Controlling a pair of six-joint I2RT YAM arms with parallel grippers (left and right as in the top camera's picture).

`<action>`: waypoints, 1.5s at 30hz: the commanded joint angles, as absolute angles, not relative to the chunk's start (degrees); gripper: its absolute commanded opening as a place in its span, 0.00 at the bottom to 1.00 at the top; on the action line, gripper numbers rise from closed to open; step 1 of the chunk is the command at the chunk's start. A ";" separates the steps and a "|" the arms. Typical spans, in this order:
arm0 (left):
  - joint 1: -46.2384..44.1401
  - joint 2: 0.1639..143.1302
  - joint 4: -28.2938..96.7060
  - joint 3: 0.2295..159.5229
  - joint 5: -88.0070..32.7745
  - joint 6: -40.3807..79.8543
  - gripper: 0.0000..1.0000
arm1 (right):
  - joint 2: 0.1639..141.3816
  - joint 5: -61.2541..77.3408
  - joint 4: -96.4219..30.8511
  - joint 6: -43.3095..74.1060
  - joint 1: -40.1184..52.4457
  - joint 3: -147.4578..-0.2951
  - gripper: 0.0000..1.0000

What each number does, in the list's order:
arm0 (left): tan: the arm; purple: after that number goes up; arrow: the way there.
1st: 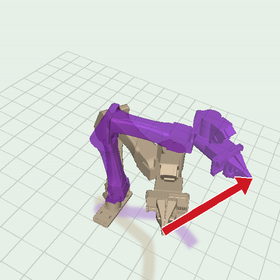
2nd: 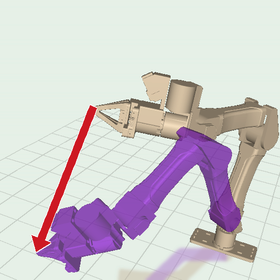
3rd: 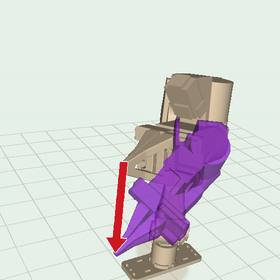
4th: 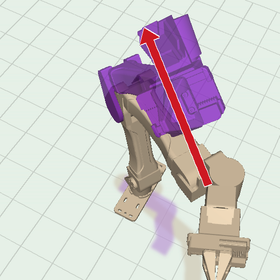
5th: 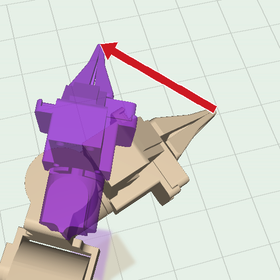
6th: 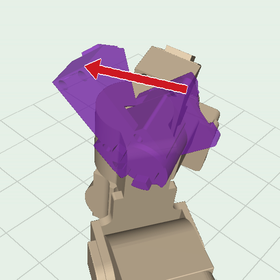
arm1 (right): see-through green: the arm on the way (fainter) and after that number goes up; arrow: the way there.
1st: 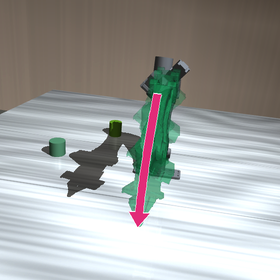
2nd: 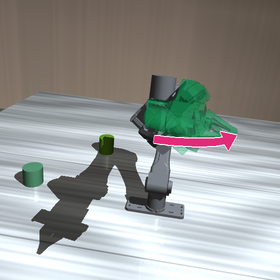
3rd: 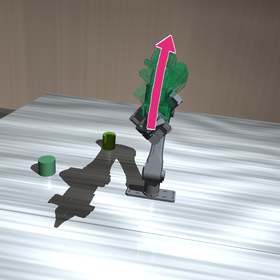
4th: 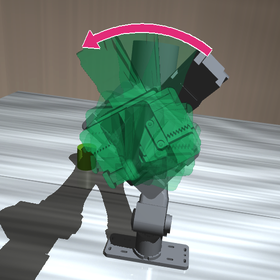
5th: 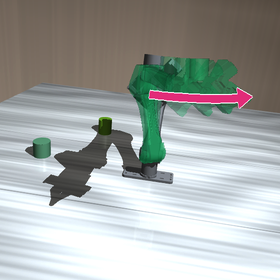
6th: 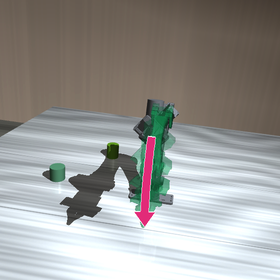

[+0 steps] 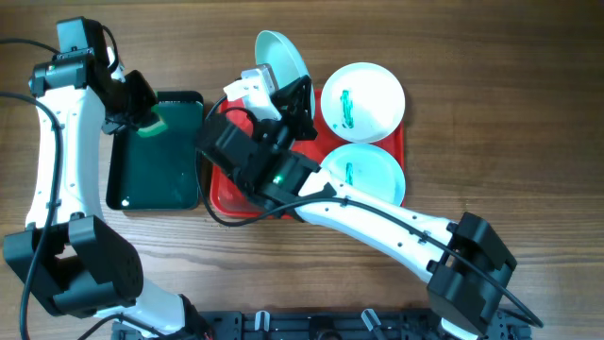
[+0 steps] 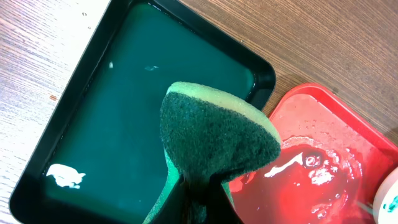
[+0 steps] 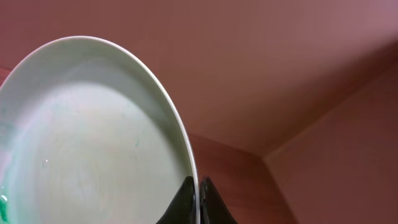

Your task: Clean dirty plates on tray and stack at the side

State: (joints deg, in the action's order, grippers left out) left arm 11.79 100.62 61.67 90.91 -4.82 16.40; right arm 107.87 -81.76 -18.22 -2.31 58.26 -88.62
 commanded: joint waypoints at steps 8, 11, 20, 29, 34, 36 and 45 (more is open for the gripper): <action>11.94 100.64 62.63 90.76 -4.89 17.21 0.04 | 107.70 -27.20 -38.33 20.67 47.29 -88.58 0.04; 11.70 100.64 62.63 90.76 -4.93 17.23 0.04 | 110.93 -3.97 -37.69 24.99 36.97 -88.38 0.05; 8.67 100.64 62.59 90.76 -4.91 17.23 0.04 | 122.91 9.93 -34.98 26.76 31.94 -88.38 0.26; 8.12 100.64 62.59 90.76 -4.91 17.21 0.04 | 126.28 19.35 -26.85 3.20 27.68 -88.40 0.47; 7.51 100.64 62.59 90.76 -4.91 17.23 0.04 | 127.96 17.63 -22.72 12.62 27.68 -88.40 0.22; 6.98 100.66 62.30 90.76 -4.91 17.23 0.04 | 127.96 17.52 -23.90 19.11 27.68 -88.40 0.04; -1.63 104.95 59.05 90.74 -4.89 20.45 0.04 | 122.83 -5.39 -40.40 39.00 30.09 -88.18 0.04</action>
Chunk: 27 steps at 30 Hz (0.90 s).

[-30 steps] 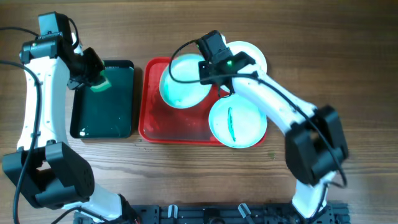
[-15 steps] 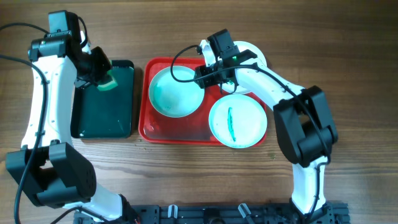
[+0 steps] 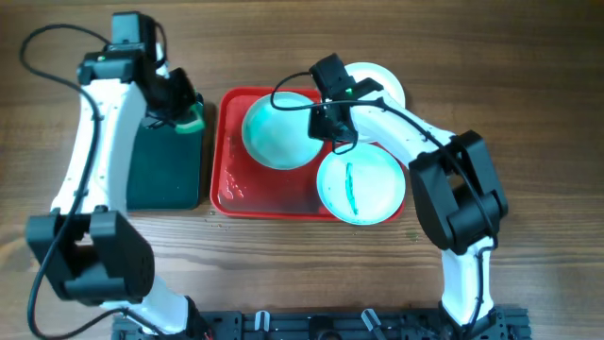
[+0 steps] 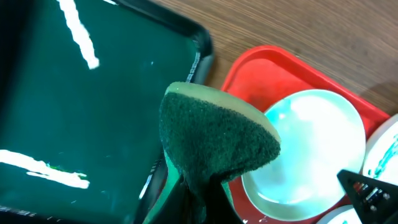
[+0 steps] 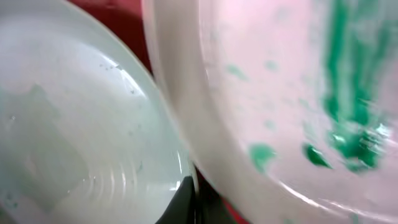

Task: Clean dirty plates on tray and stack at the side
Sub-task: 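Scrub the plate again with the sponge in the left gripper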

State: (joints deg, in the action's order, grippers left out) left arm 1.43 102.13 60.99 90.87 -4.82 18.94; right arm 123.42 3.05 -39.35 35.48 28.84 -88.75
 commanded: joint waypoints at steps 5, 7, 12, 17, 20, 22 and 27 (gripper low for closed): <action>-9.32 112.20 49.58 90.74 -4.86 20.45 0.04 | 123.33 -2.55 -38.72 36.56 30.37 -87.64 0.04; -12.21 115.07 46.39 90.74 -4.86 20.45 0.04 | 123.33 -2.52 -38.59 36.12 30.37 -87.64 0.04; -17.98 121.82 41.34 90.74 2.87 19.62 0.04 | 123.33 -2.52 -38.59 35.99 30.37 -87.64 0.04; -18.02 126.80 42.72 90.74 4.75 14.11 0.04 | 123.33 -2.52 -38.26 35.75 30.37 -87.64 0.04; -16.32 126.76 44.82 90.76 11.44 14.09 0.04 | 123.33 -2.52 -38.24 34.87 30.37 -87.64 0.04; -14.74 126.76 44.21 90.76 12.95 12.99 0.04 | 123.33 -2.52 -38.20 34.92 30.37 -87.64 0.04; -14.79 126.76 45.21 90.76 6.42 3.51 0.04 | 123.33 -2.50 -37.74 34.68 30.37 -87.64 0.04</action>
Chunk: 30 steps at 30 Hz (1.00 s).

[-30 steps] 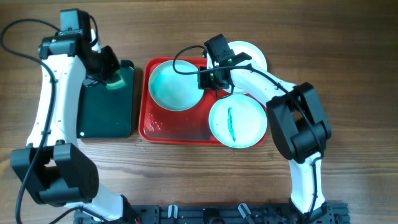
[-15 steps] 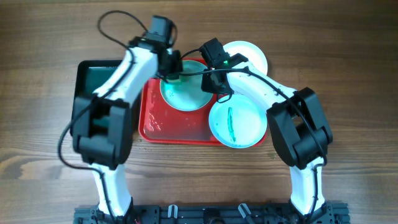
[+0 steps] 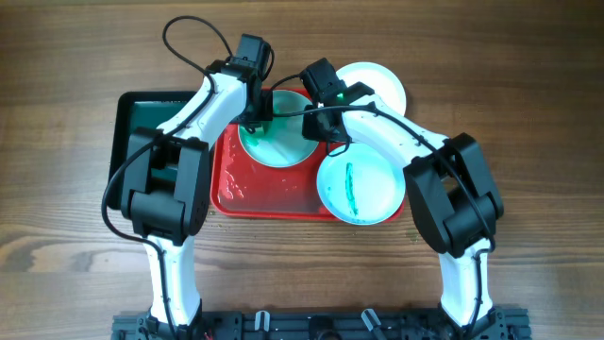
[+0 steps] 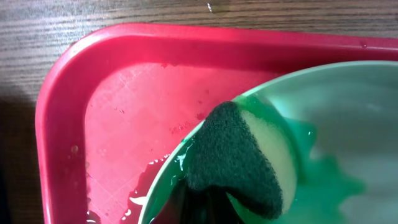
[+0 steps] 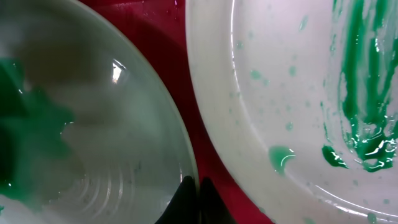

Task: Clean dirty plates on tray and stack at the side
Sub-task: 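Scrub the plate again with the sponge in the left gripper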

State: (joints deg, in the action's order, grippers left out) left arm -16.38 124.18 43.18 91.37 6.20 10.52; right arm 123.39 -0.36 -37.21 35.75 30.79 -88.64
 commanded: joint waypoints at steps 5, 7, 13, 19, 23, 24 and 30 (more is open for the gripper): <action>-15.16 126.76 59.22 90.76 -20.38 -7.99 0.04 | 123.33 -2.09 -37.30 34.65 30.30 -87.64 0.04; -15.16 126.76 62.72 90.76 -25.17 -12.75 0.04 | 123.33 -2.09 -37.08 34.68 30.22 -87.64 0.04; -15.16 126.76 55.86 90.76 -22.92 -10.20 0.04 | 123.33 -1.02 -37.34 34.48 29.67 -87.64 0.04; -15.16 126.76 47.79 90.76 11.22 8.23 0.04 | 123.33 -0.99 -37.39 34.48 29.67 -87.64 0.04; -15.16 126.76 43.83 90.76 20.62 14.98 0.04 | 123.33 0.47 -37.45 33.10 29.67 -87.64 0.04; -15.16 126.76 42.59 90.76 21.74 15.92 0.04 | 123.33 0.49 -37.45 33.06 29.67 -87.64 0.04; -15.73 126.76 31.35 90.76 21.74 15.90 0.04 | 123.35 0.49 -37.32 33.12 29.67 -87.61 0.04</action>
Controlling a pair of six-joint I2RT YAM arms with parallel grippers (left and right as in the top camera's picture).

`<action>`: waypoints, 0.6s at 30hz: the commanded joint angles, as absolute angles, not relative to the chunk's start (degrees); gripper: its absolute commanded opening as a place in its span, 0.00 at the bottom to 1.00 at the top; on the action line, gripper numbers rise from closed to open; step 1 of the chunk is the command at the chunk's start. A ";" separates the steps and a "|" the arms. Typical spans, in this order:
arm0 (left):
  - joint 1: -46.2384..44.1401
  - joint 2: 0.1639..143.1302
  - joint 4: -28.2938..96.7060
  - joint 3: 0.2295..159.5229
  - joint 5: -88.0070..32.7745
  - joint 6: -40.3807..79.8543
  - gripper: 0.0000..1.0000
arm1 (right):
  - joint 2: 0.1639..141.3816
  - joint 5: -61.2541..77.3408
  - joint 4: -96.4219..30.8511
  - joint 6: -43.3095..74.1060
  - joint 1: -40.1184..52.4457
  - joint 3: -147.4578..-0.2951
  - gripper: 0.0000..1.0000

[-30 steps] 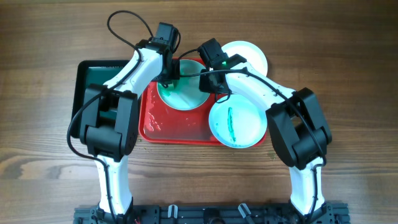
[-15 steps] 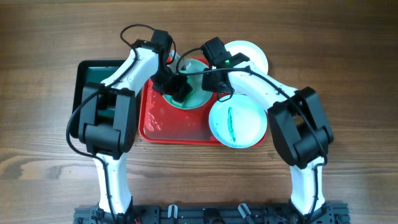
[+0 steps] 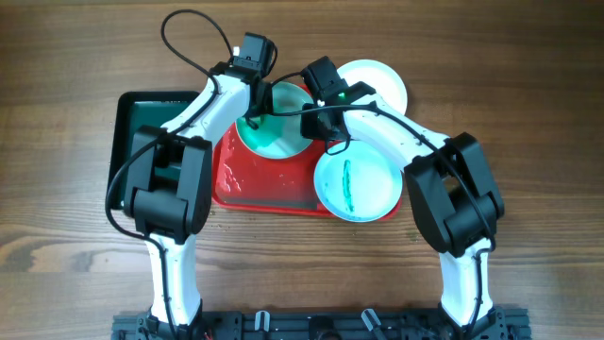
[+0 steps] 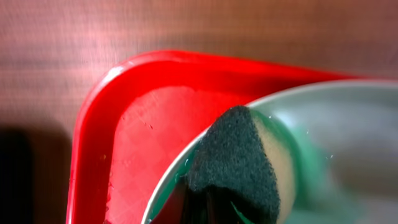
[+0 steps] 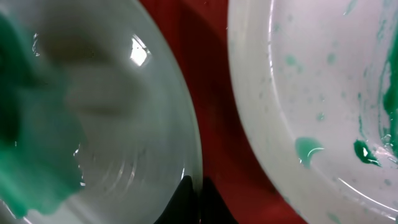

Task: Clean dirty plates on tray and stack at the side
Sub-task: 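Scrub the plate again with the sponge in the left gripper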

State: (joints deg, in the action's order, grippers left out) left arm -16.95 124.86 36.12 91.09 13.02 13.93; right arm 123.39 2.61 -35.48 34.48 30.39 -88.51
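Note:
A white plate (image 3: 274, 127) smeared with green lies on the red tray (image 3: 245, 179), at its back left. My left gripper (image 3: 253, 111) is shut on a green sponge (image 4: 239, 165), which presses on the plate's left inner side (image 4: 323, 149). My right gripper (image 3: 311, 121) is shut on the plate's right rim (image 5: 193, 168). A second plate (image 3: 357, 184) with a green streak lies at the tray's front right. A third white plate (image 3: 377, 85) sits at the back right, partly under my right arm.
A black tray (image 3: 127, 142) of dark green liquid lies to the left of the red tray, on the wooden table (image 3: 528, 142). Water pools on the red tray's bare floor (image 4: 149, 137). Cables loop above the left arm.
The sponge has shifted a little toward the plate's back left rim. The green smear covers more of the plate. Both grippers keep their holds, and the red tray sits slightly further back.
At first my left gripper held the sponge over the black tray while my right held a plate tilted up above the red tray. Then the plate lay in the tray, still gripped by the rim. Later the sponge was on it, and it rubs there now.

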 commanded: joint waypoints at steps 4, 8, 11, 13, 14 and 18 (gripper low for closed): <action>-18.83 126.76 30.68 90.76 16.64 12.45 0.04 | 123.39 1.56 -37.12 32.80 29.71 -87.61 0.04; -21.08 126.76 34.26 90.76 1.67 4.25 0.04 | 123.57 2.70 -36.95 31.53 29.71 -87.61 0.04; -20.73 126.76 38.41 90.76 -6.59 0.19 0.04 | 123.76 2.87 -36.95 31.51 29.71 -87.61 0.04; -19.59 126.76 39.27 90.76 -5.98 0.27 0.04 | 123.81 3.07 -36.95 31.44 29.71 -87.61 0.04; -18.81 126.76 39.03 90.76 -4.12 1.28 0.04 | 123.81 3.07 -36.95 31.42 29.71 -87.61 0.04; -14.02 126.23 42.72 94.30 16.27 17.85 0.04 | 123.92 4.54 -36.75 30.24 29.71 -87.61 0.04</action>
State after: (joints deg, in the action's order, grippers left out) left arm -18.11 125.08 38.54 91.90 2.79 7.53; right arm 123.42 2.76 -36.49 32.91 29.21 -88.49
